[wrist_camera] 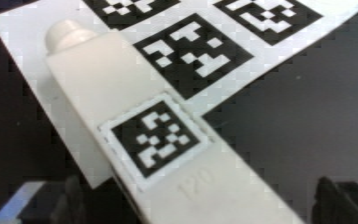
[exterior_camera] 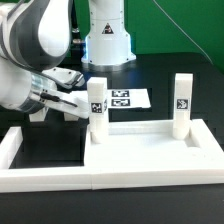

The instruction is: Assemble desk

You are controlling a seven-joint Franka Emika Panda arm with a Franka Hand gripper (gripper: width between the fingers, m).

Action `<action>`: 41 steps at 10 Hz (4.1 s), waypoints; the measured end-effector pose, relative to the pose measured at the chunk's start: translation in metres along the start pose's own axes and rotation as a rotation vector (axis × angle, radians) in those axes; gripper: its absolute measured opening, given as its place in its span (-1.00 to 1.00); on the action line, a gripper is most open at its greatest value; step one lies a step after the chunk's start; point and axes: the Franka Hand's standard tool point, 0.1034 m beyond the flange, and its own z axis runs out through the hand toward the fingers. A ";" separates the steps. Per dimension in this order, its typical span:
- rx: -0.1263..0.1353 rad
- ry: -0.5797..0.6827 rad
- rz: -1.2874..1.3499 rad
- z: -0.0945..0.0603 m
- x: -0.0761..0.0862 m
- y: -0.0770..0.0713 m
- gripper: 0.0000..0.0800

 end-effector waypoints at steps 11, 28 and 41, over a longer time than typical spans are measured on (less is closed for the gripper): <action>-0.001 0.006 -0.001 -0.001 0.002 0.000 -0.28; 0.038 0.747 -0.045 -0.081 -0.132 -0.137 -0.28; 0.009 1.323 -0.005 -0.118 -0.129 -0.304 -0.28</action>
Offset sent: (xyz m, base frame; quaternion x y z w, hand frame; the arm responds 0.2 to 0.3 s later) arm 0.0000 0.0000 0.0000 0.0000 0.0000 0.0000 1.0000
